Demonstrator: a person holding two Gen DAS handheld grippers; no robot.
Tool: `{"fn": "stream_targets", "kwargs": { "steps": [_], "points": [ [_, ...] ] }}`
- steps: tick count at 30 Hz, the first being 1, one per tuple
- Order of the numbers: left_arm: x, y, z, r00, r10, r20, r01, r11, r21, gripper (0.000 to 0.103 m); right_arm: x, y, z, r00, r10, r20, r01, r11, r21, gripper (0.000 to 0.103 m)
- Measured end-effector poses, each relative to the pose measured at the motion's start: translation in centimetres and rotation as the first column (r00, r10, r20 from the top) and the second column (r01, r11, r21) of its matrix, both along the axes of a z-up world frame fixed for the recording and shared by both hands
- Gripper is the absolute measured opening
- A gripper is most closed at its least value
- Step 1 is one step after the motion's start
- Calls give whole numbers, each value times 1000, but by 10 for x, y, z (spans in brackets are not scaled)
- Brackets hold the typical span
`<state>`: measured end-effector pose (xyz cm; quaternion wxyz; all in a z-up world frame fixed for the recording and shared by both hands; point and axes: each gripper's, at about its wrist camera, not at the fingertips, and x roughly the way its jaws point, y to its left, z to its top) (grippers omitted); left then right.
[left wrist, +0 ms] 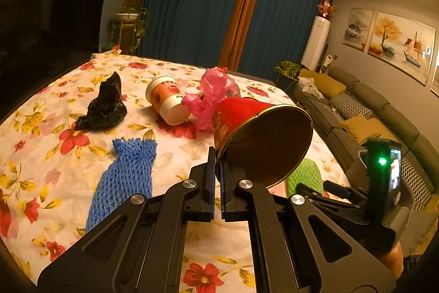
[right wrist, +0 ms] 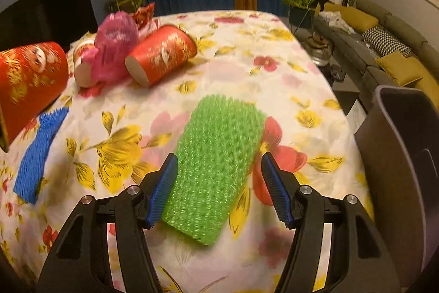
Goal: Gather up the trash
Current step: 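Grasp the red paper can with the left tool while the right tool grasps the green mesh sleeve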
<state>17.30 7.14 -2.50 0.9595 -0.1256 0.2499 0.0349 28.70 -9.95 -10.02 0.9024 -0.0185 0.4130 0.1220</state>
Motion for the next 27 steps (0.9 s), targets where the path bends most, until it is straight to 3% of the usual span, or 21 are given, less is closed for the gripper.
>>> {"fn": "stream_targets", "kwargs": {
  "steps": [3,13,19,27],
  "points": [
    [-2,0,0,1000,-2,2,2,1000,-2,2,2,1,-3,1000,10,-17,-10,1000,3,56],
    [-8,-6,1,1000,-12,1,12,1000,3,2,-5,6,3,999,45,32,-44,999,-13,17],
    [-11,-10,3,1000,-17,3,17,1000,8,2,-14,-6,11,998,42,52,-45,998,49,12],
    [-13,-21,6,999,-35,7,35,999,13,2,-44,-26,44,984,28,178,-43,996,83,12]
  ]
}}
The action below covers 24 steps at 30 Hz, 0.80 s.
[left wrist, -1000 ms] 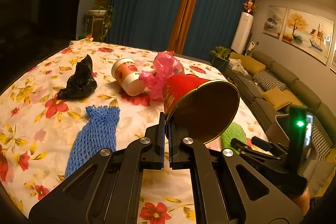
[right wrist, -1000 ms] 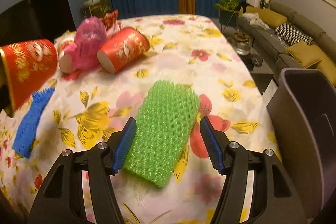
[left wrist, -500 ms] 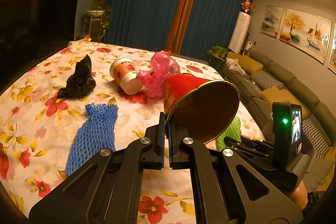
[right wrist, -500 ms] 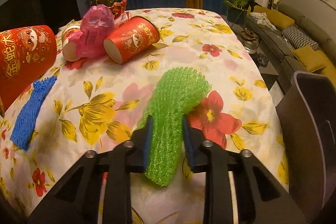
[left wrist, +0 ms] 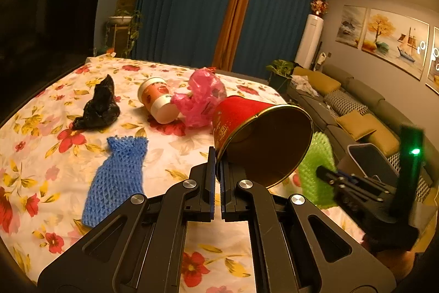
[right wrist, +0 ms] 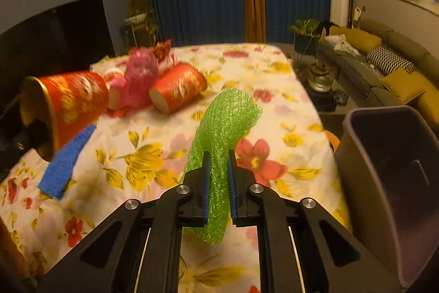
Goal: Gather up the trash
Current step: 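Carry the red can and green sleeve with both tools over the grey bin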
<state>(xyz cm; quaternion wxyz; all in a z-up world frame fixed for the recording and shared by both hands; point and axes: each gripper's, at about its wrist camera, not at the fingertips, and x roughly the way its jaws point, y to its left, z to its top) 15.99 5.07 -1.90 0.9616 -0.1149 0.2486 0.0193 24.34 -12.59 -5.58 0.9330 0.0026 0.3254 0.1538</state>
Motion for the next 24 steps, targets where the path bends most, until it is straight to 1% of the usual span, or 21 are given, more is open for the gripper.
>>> {"fn": "stream_targets", "kwargs": {
  "steps": [7,13,21,24],
  "points": [
    [4,-29,3,998,-61,3,61,998,11,2,-23,-26,27,996,-27,81,25,999,20,12],
    [8,-68,9,990,-138,17,138,990,26,2,-40,-62,42,986,-91,138,88,996,28,12],
    [15,-132,17,964,-261,40,259,965,48,2,-65,-116,53,961,-191,201,190,981,26,12],
    [18,-160,19,950,-310,50,307,950,58,2,-71,-137,57,948,-231,221,229,973,36,12]
  ]
}}
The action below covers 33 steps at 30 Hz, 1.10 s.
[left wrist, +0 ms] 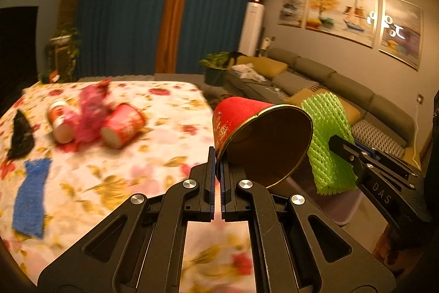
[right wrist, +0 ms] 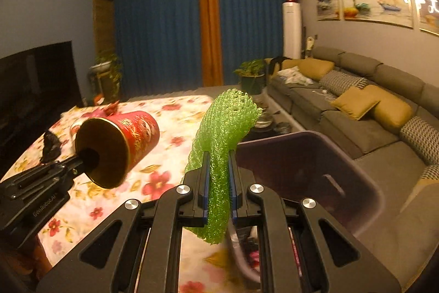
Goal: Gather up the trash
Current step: 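Carry the red can and green sleeve with both tools over the grey bin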
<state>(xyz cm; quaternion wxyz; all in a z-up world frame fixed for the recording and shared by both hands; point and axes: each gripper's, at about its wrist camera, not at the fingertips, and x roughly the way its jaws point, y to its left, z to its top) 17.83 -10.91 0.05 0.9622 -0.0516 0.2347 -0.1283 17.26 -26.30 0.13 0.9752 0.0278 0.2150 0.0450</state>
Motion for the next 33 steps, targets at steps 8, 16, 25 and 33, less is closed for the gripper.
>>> {"fn": "stream_targets", "kwargs": {
  "steps": [8,16,25,33],
  "points": [
    [7,-47,3,996,-83,16,82,996,30,2,-13,-56,2,995,-95,43,93,995,42,12],
    [20,-88,-1,989,-145,16,144,988,50,2,-27,-81,-1,988,-140,66,135,989,67,12],
    [34,-115,-14,983,-185,-9,186,980,69,2,-24,-93,-6,984,-164,69,158,983,93,12],
    [40,-127,-19,979,-201,-22,202,977,72,2,-19,-98,-7,983,-169,70,161,981,108,12]
  ]
}}
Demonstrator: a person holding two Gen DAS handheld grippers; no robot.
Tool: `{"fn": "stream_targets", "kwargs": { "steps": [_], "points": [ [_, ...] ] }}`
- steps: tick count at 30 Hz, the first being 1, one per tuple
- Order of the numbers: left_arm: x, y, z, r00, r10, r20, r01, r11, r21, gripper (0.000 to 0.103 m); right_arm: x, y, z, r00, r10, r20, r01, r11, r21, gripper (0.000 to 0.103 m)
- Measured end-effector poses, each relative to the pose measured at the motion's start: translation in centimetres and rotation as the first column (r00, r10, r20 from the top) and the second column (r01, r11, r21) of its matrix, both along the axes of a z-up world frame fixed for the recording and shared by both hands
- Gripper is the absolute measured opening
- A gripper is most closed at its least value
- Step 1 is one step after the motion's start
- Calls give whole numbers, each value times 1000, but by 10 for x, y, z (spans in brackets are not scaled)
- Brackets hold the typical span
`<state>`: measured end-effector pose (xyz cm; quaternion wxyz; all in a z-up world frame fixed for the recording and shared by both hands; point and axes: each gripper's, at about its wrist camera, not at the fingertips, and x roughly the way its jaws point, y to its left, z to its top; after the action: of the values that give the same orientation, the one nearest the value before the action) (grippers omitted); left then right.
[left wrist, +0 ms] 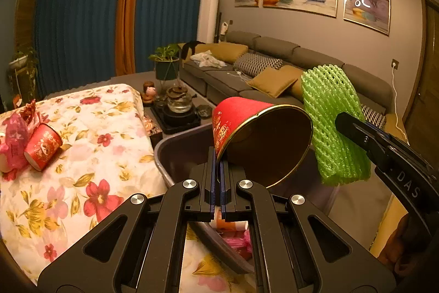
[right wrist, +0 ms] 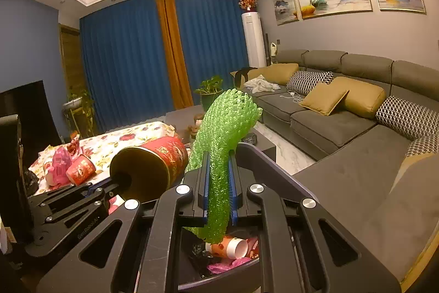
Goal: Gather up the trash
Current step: 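Carry the red can and green sleeve with both tools over the grey bin, then open both tools over the grey bin to drop the can and sleeve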
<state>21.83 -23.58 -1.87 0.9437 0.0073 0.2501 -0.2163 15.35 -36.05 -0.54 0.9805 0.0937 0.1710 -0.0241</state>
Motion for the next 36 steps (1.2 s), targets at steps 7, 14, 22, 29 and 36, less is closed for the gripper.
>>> {"fn": "stream_targets", "kwargs": {
  "steps": [7,14,22,29,36],
  "points": [
    [5,-7,-5,1000,-16,-15,16,1000,4,2,2,-5,-1,1000,-1,1,1,1000,12,13],
    [8,-12,-10,999,-29,-26,29,1000,7,2,6,-9,-4,1000,-5,0,5,1000,22,13],
    [16,-13,-17,998,-34,-49,34,999,9,2,13,-10,-5,1000,-13,-2,13,1000,16,14],
    [21,-12,-21,997,-34,-65,34,999,4,2,18,-11,-7,1000,-19,-4,19,1000,18,19],
    [21,-10,-23,996,-46,-76,46,999,3,20,21,-12,-7,1000,-29,-1,29,999,25,33]
  ]
}}
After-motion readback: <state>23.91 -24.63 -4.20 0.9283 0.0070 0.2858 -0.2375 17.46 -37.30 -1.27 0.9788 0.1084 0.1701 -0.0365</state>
